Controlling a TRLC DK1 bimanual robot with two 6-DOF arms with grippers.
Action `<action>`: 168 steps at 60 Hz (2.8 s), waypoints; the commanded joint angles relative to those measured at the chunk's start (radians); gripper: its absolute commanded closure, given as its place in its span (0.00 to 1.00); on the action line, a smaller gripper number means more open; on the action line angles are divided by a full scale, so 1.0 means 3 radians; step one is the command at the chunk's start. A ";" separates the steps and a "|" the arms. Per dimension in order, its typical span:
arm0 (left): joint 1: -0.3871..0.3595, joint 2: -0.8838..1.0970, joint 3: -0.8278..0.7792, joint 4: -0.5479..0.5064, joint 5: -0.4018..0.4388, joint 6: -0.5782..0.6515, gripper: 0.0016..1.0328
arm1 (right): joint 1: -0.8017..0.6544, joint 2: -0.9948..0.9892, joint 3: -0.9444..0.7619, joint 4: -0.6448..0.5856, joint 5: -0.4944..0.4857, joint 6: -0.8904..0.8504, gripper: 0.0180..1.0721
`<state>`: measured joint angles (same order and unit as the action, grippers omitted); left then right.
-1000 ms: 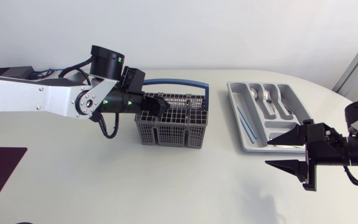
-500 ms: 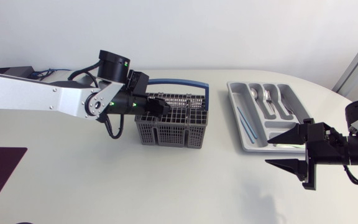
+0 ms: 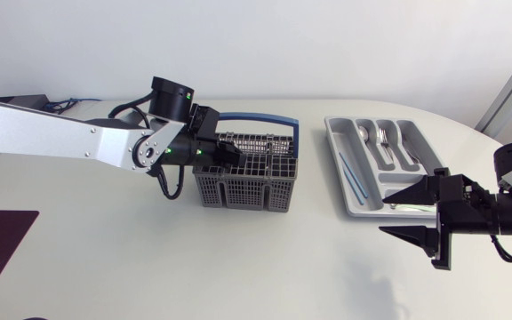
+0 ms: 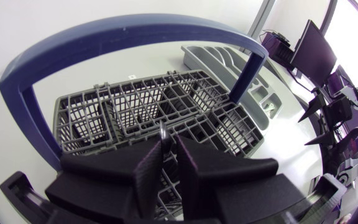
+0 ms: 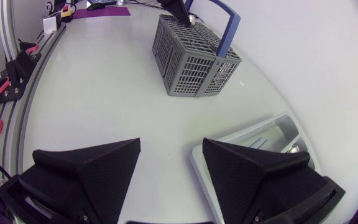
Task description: Unload the cutlery basket into the drawer organizer.
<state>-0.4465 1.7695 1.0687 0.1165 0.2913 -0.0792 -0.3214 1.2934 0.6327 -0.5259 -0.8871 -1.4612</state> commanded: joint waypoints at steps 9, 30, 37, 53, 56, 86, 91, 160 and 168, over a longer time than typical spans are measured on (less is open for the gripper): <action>0.0031 0.0033 -0.0039 0.0123 0.0093 -0.0084 0.87 | 0.0033 0.0071 -0.0099 0.0009 -0.0024 0.0034 0.30; 0.0082 -0.0100 -0.0162 0.0184 0.0210 -0.0099 0.88 | 0.0033 0.0035 -0.0135 0.0004 -0.0024 0.0034 0.30; 0.0123 -0.0115 -0.0167 0.0184 0.0292 -0.0115 0.89 | 0.0033 0.0004 -0.0145 -0.0001 -0.0019 0.0039 0.30; 0.0169 -0.0187 -0.0203 0.0184 0.0343 -0.0125 0.90 | 0.0044 -0.0037 -0.0166 -0.0016 -0.0019 0.0039 0.30; 0.0179 -0.0197 -0.0203 0.0184 0.0364 -0.0125 0.90 | 0.0044 -0.0042 -0.0166 -0.0016 -0.0019 0.0039 0.30; 0.0241 -0.0279 -0.0249 0.0184 0.0517 -0.0130 0.97 | 0.0049 -0.0042 -0.0176 -0.0001 -0.0019 0.0039 0.30; 0.0241 -0.0315 -0.0280 0.0210 0.0543 -0.0130 0.97 | 0.0049 -0.0052 -0.0176 -0.0001 -0.0019 0.0044 0.30; 0.0154 -0.0759 -0.0423 0.0302 0.0742 -0.0115 0.97 | 0.0851 -0.0205 -0.0125 0.0372 -0.0152 0.1199 0.31; 0.0159 -0.0780 -0.0428 0.0297 0.0737 -0.0109 0.97 | 0.1271 -0.0159 -0.0059 0.0884 -0.0050 0.1992 0.30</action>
<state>-0.3939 1.5620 0.9627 0.2081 0.4973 -0.0975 -0.0029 1.2362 0.6010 -0.3084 -0.9134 -1.0294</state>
